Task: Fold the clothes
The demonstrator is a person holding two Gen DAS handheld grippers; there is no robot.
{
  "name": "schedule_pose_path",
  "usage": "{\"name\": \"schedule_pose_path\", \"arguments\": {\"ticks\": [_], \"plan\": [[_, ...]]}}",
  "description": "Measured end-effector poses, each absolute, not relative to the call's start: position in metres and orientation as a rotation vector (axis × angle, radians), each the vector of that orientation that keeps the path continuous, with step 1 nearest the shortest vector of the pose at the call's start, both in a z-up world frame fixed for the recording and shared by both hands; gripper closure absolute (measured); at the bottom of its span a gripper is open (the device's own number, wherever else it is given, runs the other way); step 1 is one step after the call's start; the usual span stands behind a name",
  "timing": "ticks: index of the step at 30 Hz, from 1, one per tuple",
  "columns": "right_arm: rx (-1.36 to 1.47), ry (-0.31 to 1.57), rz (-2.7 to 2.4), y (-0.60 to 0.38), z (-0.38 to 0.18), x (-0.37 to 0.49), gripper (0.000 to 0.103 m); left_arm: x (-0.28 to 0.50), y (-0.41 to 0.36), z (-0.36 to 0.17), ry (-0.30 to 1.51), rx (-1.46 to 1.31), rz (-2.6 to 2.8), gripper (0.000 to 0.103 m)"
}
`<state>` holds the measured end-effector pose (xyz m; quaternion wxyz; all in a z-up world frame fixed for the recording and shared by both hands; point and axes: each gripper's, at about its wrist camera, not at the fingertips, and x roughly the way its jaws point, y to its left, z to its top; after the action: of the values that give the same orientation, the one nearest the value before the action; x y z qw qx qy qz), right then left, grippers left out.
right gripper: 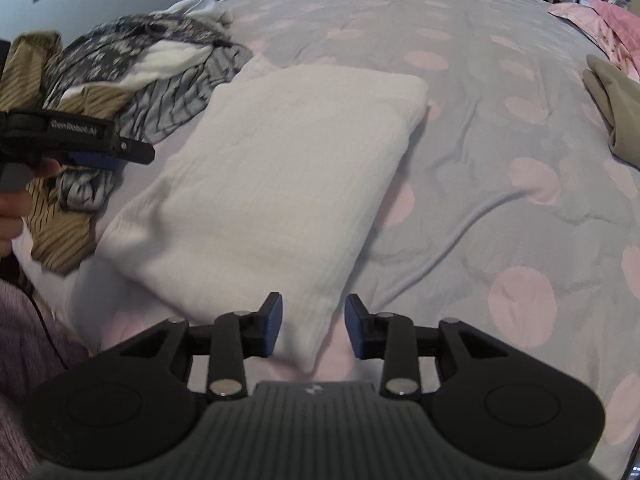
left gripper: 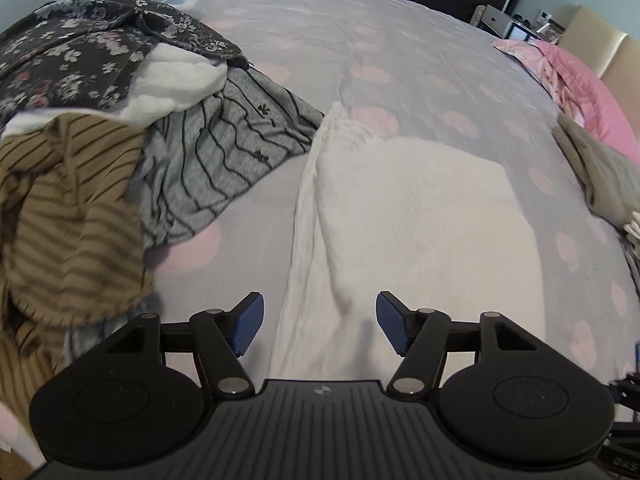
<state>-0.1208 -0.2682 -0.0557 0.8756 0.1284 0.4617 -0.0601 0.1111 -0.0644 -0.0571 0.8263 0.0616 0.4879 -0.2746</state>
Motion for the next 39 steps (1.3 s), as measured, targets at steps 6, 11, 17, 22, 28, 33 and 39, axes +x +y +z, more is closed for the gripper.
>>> {"name": "schedule_pose_path", "arguments": {"ticks": [6, 11, 17, 22, 28, 33, 39], "plan": [[0.416, 0.927, -0.182, -0.297, -0.056, -0.098, 0.061, 0.133, -0.083, -0.071, 1.06, 0.119, -0.58, 0.045], [0.536, 0.918, -0.227, -0.319, -0.063, -0.079, 0.06, 0.137, -0.099, -0.082, 1.067, 0.146, -0.601, 0.093], [0.548, 0.93, -0.232, -0.324, -0.072, -0.067, 0.059, 0.127, -0.101, -0.064, 0.929, 0.192, -0.579, 0.102], [0.574, 0.94, -0.211, -0.327, -0.081, -0.065, 0.055, 0.138, -0.104, -0.093, 1.012, 0.274, -0.509, 0.102], [0.582, 0.95, -0.213, -0.328, -0.086, -0.062, 0.055, 0.14, -0.098, -0.087, 0.997, 0.227, -0.497, 0.083], [0.653, 0.894, -0.207, -0.336, -0.081, -0.066, 0.051, 0.139, -0.091, -0.079, 0.98, 0.167, -0.538, 0.043], [0.781, 0.917, -0.186, -0.339, -0.101, -0.061, 0.046, 0.148, -0.083, -0.107, 1.133, 0.09, -0.538, 0.041]]}}
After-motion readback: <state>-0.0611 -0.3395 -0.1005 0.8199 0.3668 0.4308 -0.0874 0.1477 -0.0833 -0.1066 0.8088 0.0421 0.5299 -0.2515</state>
